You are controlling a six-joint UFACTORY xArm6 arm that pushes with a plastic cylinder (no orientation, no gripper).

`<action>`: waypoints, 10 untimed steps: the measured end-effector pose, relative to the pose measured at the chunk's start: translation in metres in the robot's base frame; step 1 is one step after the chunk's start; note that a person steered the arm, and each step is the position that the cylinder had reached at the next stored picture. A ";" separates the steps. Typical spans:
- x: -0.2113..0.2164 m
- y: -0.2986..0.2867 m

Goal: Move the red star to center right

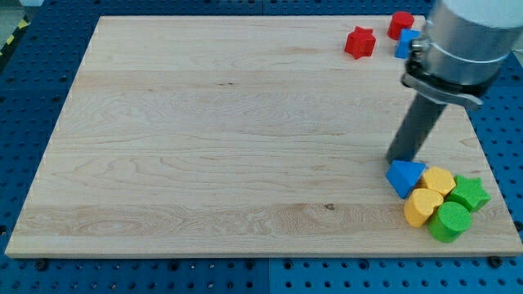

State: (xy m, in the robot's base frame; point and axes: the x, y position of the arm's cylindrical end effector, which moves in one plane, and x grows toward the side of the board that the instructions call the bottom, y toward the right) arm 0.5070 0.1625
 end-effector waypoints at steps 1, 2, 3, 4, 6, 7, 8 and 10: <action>0.001 -0.037; -0.009 -0.067; -0.068 -0.111; -0.150 -0.137; -0.313 -0.098; -0.314 -0.062; -0.312 -0.056; -0.274 -0.029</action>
State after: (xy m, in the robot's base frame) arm 0.2330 0.1339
